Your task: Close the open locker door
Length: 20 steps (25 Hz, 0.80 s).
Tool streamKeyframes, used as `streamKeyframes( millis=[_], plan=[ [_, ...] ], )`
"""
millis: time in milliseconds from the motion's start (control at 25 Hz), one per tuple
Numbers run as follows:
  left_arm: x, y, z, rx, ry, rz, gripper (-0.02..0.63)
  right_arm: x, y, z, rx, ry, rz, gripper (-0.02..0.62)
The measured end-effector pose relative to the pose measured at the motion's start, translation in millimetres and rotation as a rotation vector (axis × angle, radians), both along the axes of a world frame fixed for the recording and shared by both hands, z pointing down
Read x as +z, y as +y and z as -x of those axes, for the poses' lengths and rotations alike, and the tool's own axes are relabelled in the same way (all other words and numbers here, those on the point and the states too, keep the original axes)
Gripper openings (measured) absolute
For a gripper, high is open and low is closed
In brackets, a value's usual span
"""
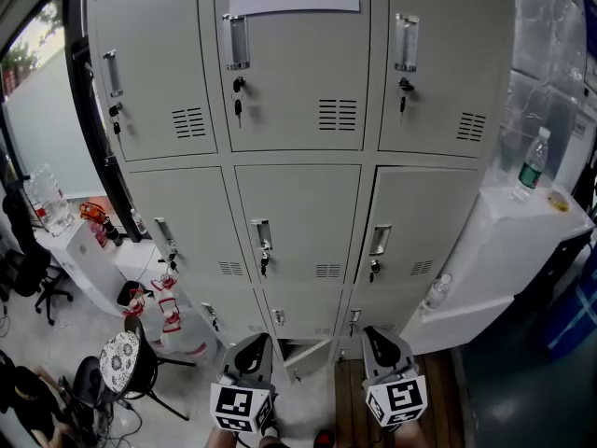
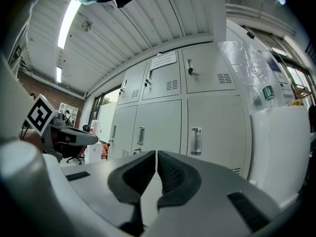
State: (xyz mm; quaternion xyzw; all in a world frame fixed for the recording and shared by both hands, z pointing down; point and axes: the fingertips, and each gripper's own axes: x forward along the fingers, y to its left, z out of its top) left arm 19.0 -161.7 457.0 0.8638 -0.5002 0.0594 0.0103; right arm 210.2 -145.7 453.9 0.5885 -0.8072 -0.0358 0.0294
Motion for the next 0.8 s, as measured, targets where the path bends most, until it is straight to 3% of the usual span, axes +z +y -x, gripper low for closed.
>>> streamKeyframes(
  millis=[800],
  plan=[
    [0.4,-4.8,-5.2,0.011,0.004,-0.001,0.021,-1.5,-5.5,-3.0,0.014,-0.006,0.004,0.026]
  ],
)
